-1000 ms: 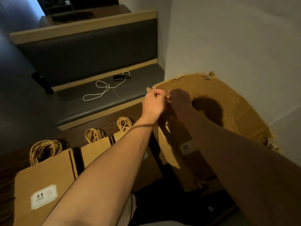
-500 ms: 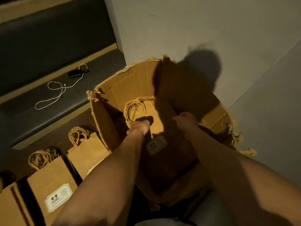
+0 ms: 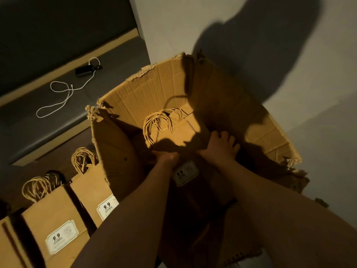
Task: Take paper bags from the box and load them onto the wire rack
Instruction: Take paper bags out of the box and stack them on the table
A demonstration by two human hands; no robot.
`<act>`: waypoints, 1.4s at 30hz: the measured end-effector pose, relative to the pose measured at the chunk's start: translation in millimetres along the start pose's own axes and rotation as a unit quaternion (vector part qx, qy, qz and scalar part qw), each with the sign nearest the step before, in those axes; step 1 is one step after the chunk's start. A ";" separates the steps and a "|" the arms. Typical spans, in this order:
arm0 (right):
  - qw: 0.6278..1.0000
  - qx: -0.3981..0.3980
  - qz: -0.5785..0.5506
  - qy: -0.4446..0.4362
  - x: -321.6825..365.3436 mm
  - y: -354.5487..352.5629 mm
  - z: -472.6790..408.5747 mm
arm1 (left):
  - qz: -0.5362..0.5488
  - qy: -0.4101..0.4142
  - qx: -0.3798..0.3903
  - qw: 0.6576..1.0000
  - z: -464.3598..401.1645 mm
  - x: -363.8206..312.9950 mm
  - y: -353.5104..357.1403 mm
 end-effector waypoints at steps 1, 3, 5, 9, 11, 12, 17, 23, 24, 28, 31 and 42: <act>1.000 -0.008 0.012 -0.020 6.9 0.8 0.5 | 0.005 -0.013 0.009 1.000 1.3 0.7 -0.5; 0.998 -0.008 0.023 -0.063 23.3 6.4 6.6 | 0.000 -0.036 0.011 0.999 15.7 2.2 -5.1; 0.996 0.007 0.025 -0.089 37.8 17.3 13.6 | 0.007 -0.050 0.005 0.999 16.9 3.8 -9.9; 0.996 0.048 -0.071 -0.027 40.6 31.2 14.1 | 0.005 -0.027 0.022 0.999 17.7 3.6 -14.1; 0.996 0.045 -0.075 -0.022 43.3 27.8 12.6 | 0.007 -0.023 0.028 0.999 14.2 5.6 -16.5; 0.997 0.037 -0.064 -0.021 43.1 24.9 12.4 | 0.013 -0.022 0.032 0.999 14.6 5.4 -17.4; 0.998 0.043 -0.031 -0.016 32.1 22.4 10.7 | 0.005 -0.013 0.019 1.000 17.1 3.5 -18.5; 0.998 -0.034 -0.038 -0.047 37.9 2.9 18.9 | -0.045 -0.015 0.023 0.999 32.0 -1.3 -17.2; 0.996 -0.007 -0.073 -0.049 39.7 4.4 17.4 | -0.048 -0.014 0.025 0.998 34.5 -2.6 -17.5; 0.982 0.083 -0.164 -0.040 35.7 7.1 10.4 | -0.062 -0.006 0.026 0.998 38.3 -3.2 -17.7; 0.991 0.057 -0.112 -0.045 35.9 8.8 16.7 | -0.068 0.001 0.018 0.998 40.5 -4.4 -20.4; 0.997 0.037 -0.029 -0.069 45.2 13.6 28.1 | -0.085 0.014 0.010 0.996 37.4 2.1 -30.6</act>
Point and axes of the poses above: each hand's wrist, its own z-axis away from the middle knuckle, its own y-axis out of the palm, x = y × z, the point moved 9 cm from there along -z, towards the middle knuckle, and after that the axes turned 1 degree about -x, right-handed, at the moved point
